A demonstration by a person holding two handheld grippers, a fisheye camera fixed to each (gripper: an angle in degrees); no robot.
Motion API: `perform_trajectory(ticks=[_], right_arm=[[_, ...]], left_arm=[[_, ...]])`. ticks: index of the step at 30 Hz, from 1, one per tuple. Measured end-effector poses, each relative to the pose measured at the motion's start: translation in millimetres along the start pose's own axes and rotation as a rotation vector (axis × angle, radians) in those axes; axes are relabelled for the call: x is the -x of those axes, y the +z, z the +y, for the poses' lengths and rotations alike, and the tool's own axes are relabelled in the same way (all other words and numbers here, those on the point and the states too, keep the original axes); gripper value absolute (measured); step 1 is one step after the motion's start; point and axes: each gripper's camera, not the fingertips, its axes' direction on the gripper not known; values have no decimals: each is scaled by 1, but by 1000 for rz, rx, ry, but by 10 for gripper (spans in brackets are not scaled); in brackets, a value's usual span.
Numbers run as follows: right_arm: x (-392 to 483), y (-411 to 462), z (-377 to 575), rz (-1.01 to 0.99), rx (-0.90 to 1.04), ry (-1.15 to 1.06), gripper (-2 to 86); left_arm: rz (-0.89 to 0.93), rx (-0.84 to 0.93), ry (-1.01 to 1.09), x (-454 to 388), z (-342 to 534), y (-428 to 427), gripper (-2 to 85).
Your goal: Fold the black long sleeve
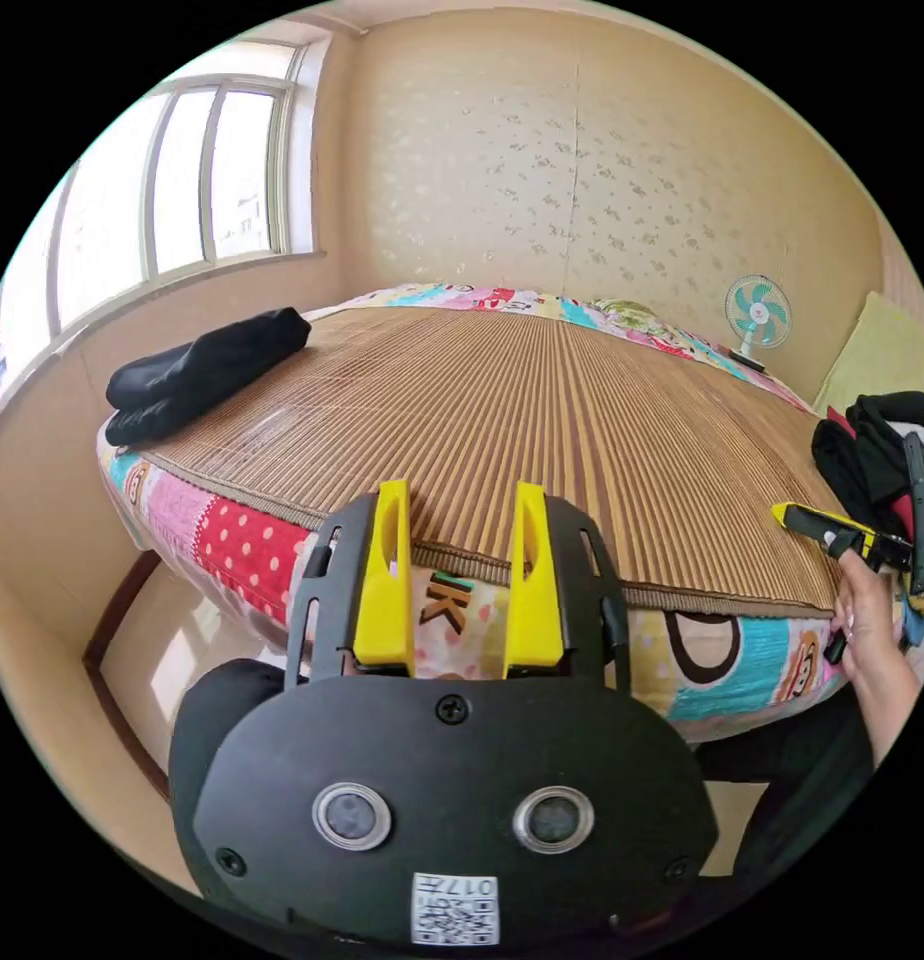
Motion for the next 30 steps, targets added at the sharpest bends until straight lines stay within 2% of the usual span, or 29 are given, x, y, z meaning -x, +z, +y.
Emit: perform_trajectory(ticks=[5,8,11,15,17,18,21,25,27,30], right_arm=[[10,-13,9,-28,-17,2,212],[15,-20,12,-35,-24,5,211],[21,-26,13,-39,-27,8,211],[27,-33,12,-42,-28,10,211],[31,-38,10,-43,-29,11,210],[32,-39,9,-43,-29,11,210],[36,-45,5,-52,-22,13,204],[22,-68,-2,-73,35,-18,170],[-3,-93,-4,0,-26,-6,171],[-68,-151,-15,186,-234,0,167]], left_arm=[[13,-14,-36,-10,17,-4,133],[4,26,3,-22,12,-1,137],[87,106,85,-47,-5,6,153],[82,20,165,-91,-20,6,152],[77,60,223,-113,-23,24,153],[71,162,284,-128,-21,48,151],[49,126,298,-133,-12,53,141],[130,147,255,-119,-10,61,139],[117,139,265,-122,-6,63,139],[91,128,281,-127,-1,65,138]])
